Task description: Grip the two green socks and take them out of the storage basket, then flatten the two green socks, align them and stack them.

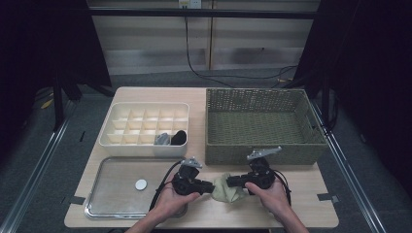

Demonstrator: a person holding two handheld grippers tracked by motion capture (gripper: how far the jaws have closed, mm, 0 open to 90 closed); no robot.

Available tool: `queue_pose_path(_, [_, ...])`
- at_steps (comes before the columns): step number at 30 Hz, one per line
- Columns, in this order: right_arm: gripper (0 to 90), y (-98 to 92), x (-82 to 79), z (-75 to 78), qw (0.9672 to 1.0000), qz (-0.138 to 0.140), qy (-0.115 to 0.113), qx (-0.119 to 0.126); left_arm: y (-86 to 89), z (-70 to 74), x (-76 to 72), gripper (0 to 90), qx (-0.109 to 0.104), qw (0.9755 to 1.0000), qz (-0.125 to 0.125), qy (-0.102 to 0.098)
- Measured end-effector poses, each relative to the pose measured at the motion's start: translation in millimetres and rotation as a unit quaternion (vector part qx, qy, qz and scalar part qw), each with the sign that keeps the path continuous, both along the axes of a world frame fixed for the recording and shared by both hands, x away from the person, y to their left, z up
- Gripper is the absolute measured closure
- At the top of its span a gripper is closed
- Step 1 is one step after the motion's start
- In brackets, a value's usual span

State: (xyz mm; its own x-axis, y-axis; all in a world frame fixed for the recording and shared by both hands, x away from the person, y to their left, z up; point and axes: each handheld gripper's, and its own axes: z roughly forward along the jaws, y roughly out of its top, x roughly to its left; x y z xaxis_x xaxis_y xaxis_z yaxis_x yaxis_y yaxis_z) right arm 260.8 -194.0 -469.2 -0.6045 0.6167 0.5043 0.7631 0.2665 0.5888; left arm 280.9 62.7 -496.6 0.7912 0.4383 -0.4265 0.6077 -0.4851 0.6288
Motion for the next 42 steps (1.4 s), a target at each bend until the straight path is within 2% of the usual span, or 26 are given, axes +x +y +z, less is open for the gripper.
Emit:
queue_pose_path(2, [80.1,2.1,-0.3,0.4,1.0,0.0,-0.001,0.0,-0.3,0.1,0.2,77.0,0.001,1.0,-0.003,-0.002])
queue_pose_path(7, [69.3,5.0,-1.7,3.1,0.9999,0.005,-0.006,0.013,1.0,1.0,0.5,76.5,0.001,1.0,-0.002,0.0])
queue_pose_path(9, [67.7,4.3,-2.1,4.3,0.9998,0.006,-0.008,0.016,2.2,1.6,1.1,75.9,0.004,1.0,-0.003,-0.001])
queue_pose_path(10, [64.3,2.6,-3.7,7.0,0.9998,-0.005,-0.015,0.009,3.1,2.1,1.1,75.7,0.003,1.0,-0.004,-0.001])
queue_pose_path(15, [60.9,-0.3,-4.5,9.2,0.9996,-0.004,-0.021,0.017,6.6,5.0,2.3,74.6,0.001,1.0,0.001,-0.003])
queue_pose_path(17, [62.9,-0.6,-4.3,8.9,0.9995,-0.004,-0.017,0.025,8.4,6.4,3.8,74.4,-0.002,1.0,0.003,-0.003])
queue_pose_path(21, [71.8,5.0,-4.9,4.5,0.9998,0.005,-0.015,0.01,15.0,11.3,7.9,74.0,-0.009,0.9999,0.009,-0.006])
queue_pose_path(24, [81.3,12.2,-4.8,-0.3,0.9997,0.021,-0.011,0.002,18.3,16.2,8.5,73.2,-0.026,0.9995,0.018,-0.002])
queue_pose_path(28, [84.0,19.2,-2.4,-7.8,0.9995,0.032,-0.002,-0.007,16.5,19.7,6.8,70.1,-0.026,0.9996,0.011,-0.006])
queue_pose_path(35, [86.5,26.5,-4.0,-23.0,0.9987,0.041,0.02,-0.021,12.5,13.7,6.4,68.9,-0.022,0.9997,0.009,0.0])
queue_pose_path(39, [84.0,26.3,-4.9,-23.4,0.9989,0.04,0.019,-0.017,9.5,13.8,5.0,68.5,-0.022,0.9997,0.007,0.0])
queue_pose_path(42, [83.6,22.1,-6.6,-17.5,0.9992,0.037,0.009,-0.009,8.1,14.9,3.7,68.5,-0.021,0.9998,0.003,0.001])
